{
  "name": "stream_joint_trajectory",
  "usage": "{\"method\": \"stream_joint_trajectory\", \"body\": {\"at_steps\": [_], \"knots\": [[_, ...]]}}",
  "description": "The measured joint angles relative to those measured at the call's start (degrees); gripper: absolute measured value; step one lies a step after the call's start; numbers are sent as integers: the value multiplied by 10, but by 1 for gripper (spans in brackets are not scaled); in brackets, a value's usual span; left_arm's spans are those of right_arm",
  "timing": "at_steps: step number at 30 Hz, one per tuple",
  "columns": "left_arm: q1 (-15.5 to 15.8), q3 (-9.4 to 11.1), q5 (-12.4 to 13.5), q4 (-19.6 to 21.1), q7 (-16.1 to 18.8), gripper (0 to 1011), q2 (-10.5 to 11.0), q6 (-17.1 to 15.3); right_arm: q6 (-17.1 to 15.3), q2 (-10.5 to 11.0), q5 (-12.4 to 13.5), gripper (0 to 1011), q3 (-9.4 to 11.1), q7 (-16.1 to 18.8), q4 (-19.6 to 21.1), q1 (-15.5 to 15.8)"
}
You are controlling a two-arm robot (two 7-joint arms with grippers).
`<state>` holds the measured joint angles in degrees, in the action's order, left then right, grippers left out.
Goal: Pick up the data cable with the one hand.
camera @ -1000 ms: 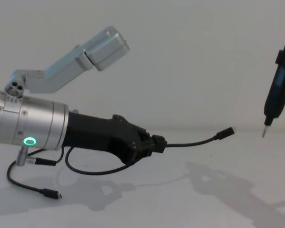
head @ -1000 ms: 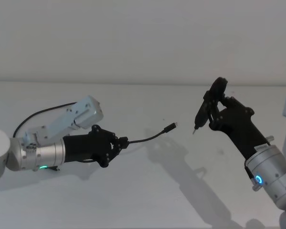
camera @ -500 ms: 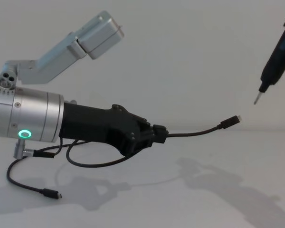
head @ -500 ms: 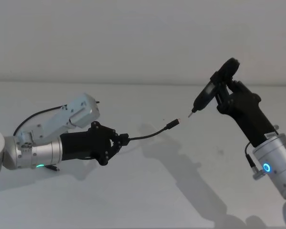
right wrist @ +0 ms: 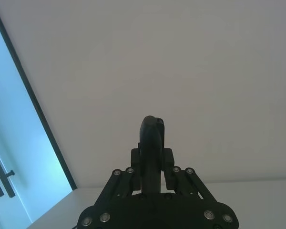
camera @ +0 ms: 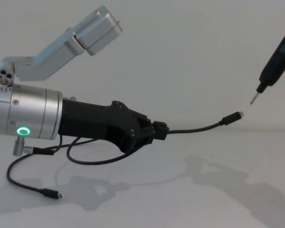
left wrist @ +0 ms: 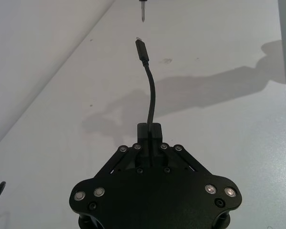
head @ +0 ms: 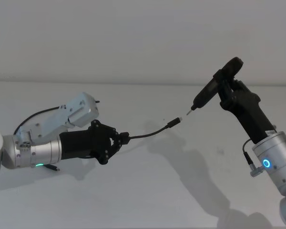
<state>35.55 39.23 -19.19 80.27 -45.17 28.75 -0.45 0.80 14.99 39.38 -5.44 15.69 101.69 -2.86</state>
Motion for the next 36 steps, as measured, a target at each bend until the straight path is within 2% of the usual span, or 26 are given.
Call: {"method": "stream_joint_trajectory", "body": {"at_steps": [16,36], "knots": [[-1,-1,-1,2,-1,44,1,2,-2,-5,31,274,-3,6,-43,-22],[-1,-1,-1,2,-1,43,1,3,-11,3,47,274,-13,5,-45,-28]]}}
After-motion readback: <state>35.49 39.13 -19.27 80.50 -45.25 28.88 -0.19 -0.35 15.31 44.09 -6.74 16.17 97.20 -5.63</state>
